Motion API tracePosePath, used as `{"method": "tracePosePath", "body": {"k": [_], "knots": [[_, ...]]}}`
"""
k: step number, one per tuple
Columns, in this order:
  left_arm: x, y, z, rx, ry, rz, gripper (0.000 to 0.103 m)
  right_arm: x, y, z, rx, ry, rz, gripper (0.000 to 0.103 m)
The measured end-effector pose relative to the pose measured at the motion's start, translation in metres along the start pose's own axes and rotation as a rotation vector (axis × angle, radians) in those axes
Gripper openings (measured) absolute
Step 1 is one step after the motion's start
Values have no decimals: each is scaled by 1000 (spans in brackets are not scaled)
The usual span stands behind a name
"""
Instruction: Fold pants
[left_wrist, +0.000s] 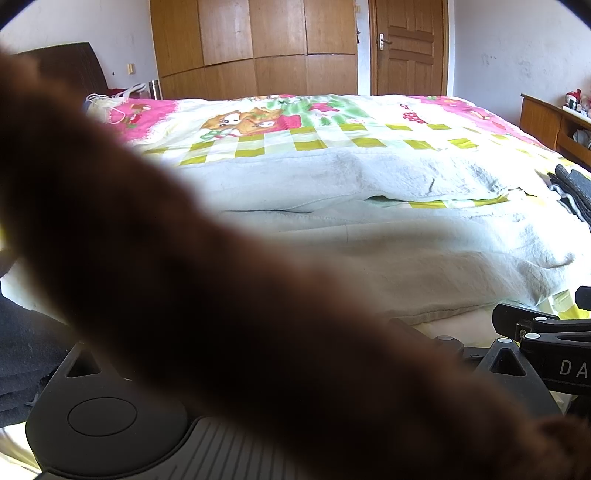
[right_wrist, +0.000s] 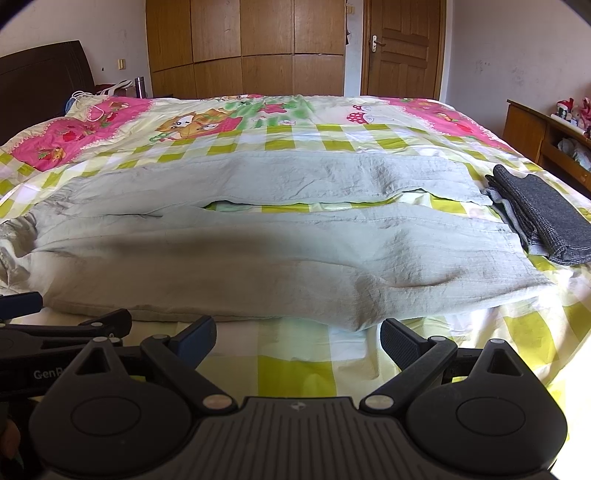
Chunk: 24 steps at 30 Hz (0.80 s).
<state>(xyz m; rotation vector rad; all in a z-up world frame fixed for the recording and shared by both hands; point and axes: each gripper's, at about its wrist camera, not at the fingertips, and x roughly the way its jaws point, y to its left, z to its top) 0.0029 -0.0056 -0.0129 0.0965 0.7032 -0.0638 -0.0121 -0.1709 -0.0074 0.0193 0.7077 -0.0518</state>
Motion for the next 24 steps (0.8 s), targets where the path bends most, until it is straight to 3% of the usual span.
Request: {"method": "tracePosePath", "body": {"k": [24], "knots": [[-1, 3, 1, 4, 4, 1, 103, 0, 2, -1, 4, 5, 5, 103]]}}
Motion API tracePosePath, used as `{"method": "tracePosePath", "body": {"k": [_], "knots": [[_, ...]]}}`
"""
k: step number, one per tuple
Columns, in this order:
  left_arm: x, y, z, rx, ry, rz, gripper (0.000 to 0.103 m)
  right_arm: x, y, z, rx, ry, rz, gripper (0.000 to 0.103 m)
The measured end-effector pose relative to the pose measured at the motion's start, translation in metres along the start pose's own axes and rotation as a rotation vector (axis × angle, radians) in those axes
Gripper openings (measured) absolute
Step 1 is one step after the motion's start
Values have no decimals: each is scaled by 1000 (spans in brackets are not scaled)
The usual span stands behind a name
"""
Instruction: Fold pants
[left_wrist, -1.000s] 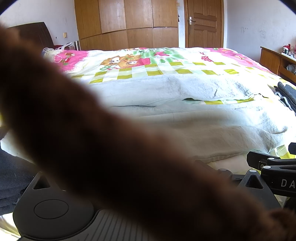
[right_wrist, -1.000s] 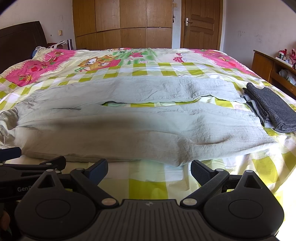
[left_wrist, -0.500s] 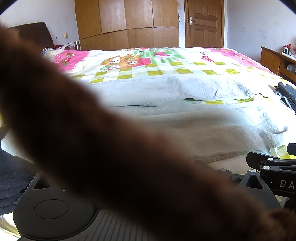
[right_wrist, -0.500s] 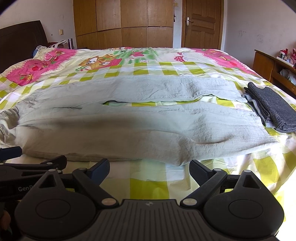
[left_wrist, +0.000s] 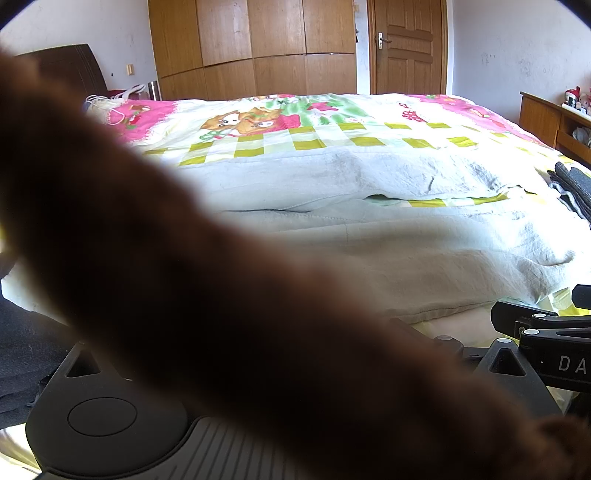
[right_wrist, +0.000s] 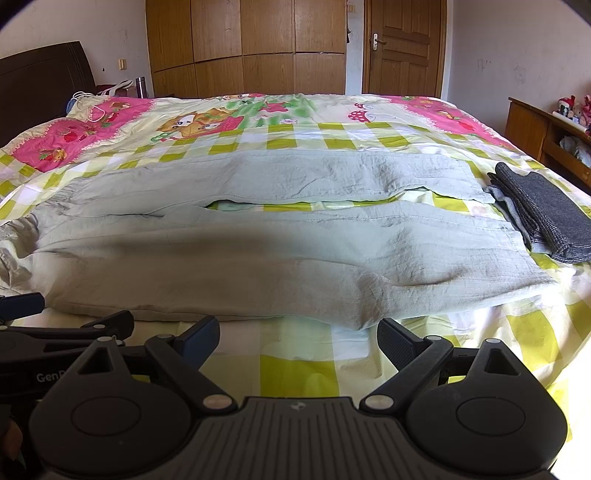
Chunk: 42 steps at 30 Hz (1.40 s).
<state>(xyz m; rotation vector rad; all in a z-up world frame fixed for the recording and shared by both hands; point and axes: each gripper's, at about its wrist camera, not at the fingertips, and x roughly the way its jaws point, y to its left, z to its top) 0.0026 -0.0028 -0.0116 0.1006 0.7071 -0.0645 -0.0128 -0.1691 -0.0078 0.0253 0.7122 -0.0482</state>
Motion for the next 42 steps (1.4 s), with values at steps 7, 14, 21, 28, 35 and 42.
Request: {"method": "tracePosePath", "body": {"k": [7, 14, 21, 28, 35, 42], "knots": [[0, 0, 0, 0, 0, -1, 103, -1, 1, 0, 1, -1, 2, 102], [-2, 6, 7, -6, 0, -42, 103, 0, -3, 9, 17, 3, 51, 97], [0, 27, 27, 45, -42, -65, 103, 18, 0, 32, -36, 21, 85, 90], [13, 53, 29, 121, 14, -84, 103, 21, -2, 30, -144, 77, 118, 90], [12, 94, 25, 264, 50, -76, 103, 25, 45, 26, -373, 74, 235, 90], [20, 140, 1, 193, 86, -58, 103, 40, 108, 26, -465, 69, 332, 90]]}}
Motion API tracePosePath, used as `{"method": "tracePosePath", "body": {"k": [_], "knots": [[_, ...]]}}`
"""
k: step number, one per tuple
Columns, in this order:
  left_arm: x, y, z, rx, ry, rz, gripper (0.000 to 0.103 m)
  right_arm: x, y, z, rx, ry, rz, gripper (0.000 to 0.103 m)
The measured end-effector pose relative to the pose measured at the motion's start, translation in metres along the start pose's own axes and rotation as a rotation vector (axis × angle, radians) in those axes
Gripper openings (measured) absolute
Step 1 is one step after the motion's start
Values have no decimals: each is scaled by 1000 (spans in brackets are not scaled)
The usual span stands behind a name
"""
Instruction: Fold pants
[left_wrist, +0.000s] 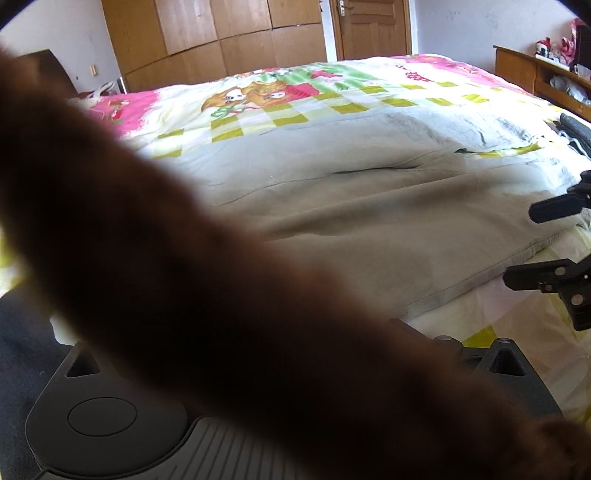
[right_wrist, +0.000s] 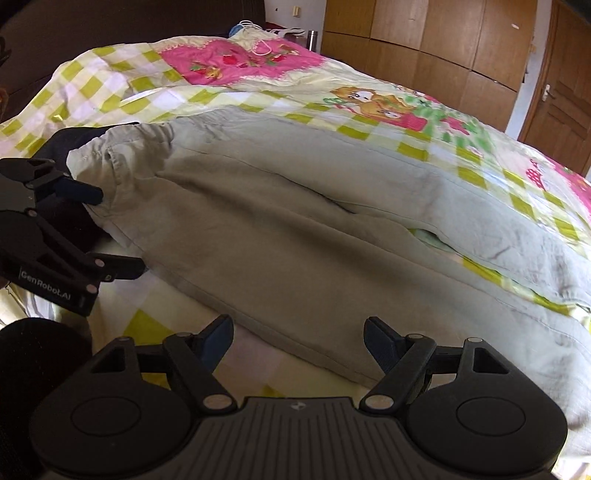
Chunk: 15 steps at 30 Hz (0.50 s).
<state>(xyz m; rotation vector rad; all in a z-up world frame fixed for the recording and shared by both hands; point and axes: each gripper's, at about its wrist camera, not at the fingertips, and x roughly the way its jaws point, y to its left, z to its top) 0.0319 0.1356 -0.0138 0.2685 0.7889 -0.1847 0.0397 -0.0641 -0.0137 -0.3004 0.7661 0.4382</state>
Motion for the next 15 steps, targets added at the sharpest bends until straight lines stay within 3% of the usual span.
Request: {"method": "tracePosePath", "body": {"k": [4, 8, 11, 15], "knots": [[-4, 10, -8, 40, -14, 49, 103, 8, 13, 8, -59, 3, 9, 90], [1, 46, -20, -33, 46, 107, 103, 20, 22, 10, -89, 46, 35, 90], [-9, 68, -24, -123, 41, 59, 103, 25, 29, 9, -102, 66, 53, 90], [-30, 59, -18, -74, -16, 59, 103, 20, 30, 6, -104, 92, 97, 90]]}}
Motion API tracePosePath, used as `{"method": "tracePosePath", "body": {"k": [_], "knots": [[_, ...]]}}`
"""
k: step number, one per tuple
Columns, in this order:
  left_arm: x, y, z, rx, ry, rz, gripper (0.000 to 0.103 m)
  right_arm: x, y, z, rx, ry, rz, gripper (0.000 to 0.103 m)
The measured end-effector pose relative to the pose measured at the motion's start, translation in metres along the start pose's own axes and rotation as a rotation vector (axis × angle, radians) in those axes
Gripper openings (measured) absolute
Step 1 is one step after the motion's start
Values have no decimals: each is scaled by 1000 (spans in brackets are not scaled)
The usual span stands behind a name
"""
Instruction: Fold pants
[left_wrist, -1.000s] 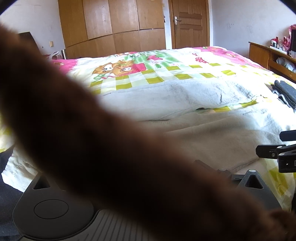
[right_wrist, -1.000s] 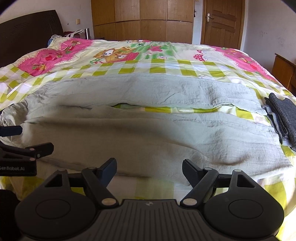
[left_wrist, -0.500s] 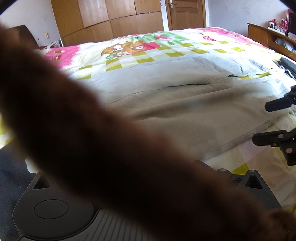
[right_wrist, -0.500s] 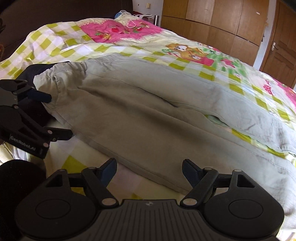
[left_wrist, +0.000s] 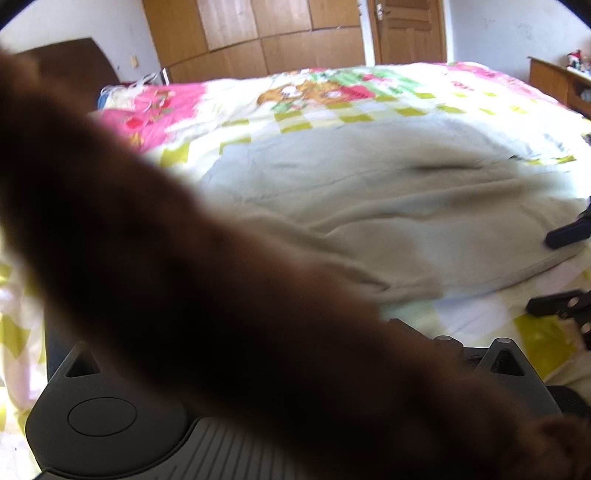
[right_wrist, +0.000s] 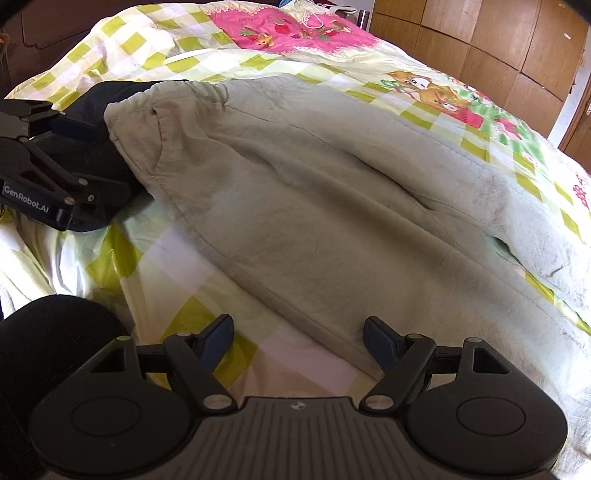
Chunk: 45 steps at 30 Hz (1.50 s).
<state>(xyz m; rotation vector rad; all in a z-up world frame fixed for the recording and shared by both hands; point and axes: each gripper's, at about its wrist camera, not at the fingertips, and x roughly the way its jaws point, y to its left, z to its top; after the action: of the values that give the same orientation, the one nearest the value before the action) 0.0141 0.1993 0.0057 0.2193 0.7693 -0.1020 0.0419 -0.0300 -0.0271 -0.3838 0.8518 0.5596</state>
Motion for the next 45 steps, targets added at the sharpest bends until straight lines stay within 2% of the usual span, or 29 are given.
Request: {"method": "tracePosePath", "body": {"k": [3, 6, 10, 12, 15, 17, 20, 24, 29, 32, 35, 38, 41, 43, 45], "knots": [[-12, -5, 9, 28, -46, -1, 103, -9, -4, -5, 12, 13, 12, 90], [-20, -12, 18, 52, -71, -6, 103, -24, -24, -9, 93, -13, -11, 89], [-15, -33, 29, 77, -82, -52, 103, -35, -62, -19, 231, -27, -98, 89], [-3, -45, 32, 93, -64, -77, 103, -33, -81, -26, 286, 4, -153, 89], [22, -59, 30, 107, 29, -121, 103, -28, -109, -37, 386, 69, -133, 89], [34, -64, 24, 112, 75, -128, 103, -32, -117, -40, 398, 74, -123, 89], [26, -66, 28, 140, 58, -111, 103, -46, -119, -31, 330, 35, -124, 89], [5, -61, 46, 155, -18, -77, 103, -54, -122, -6, 219, -18, -109, 87], [4, -47, 87, 188, -72, -28, 103, -48, -131, 32, 97, -56, -84, 76], [16, -34, 111, 212, -87, -27, 102, -37, -139, 56, 25, -68, -73, 74], [41, -18, 136, 229, -85, -45, 102, -16, -155, 86, -28, -75, -45, 74], [86, -5, 163, 278, -62, -59, 99, 27, -174, 126, -138, -63, -16, 74], [142, 4, 189, 376, -7, -92, 93, 83, -196, 165, -237, -38, 20, 74], [177, 11, 204, 462, 3, -87, 92, 117, -208, 185, -266, -3, 51, 74], [200, 22, 214, 495, 19, -116, 91, 144, -215, 200, -278, 24, 72, 74]]}}
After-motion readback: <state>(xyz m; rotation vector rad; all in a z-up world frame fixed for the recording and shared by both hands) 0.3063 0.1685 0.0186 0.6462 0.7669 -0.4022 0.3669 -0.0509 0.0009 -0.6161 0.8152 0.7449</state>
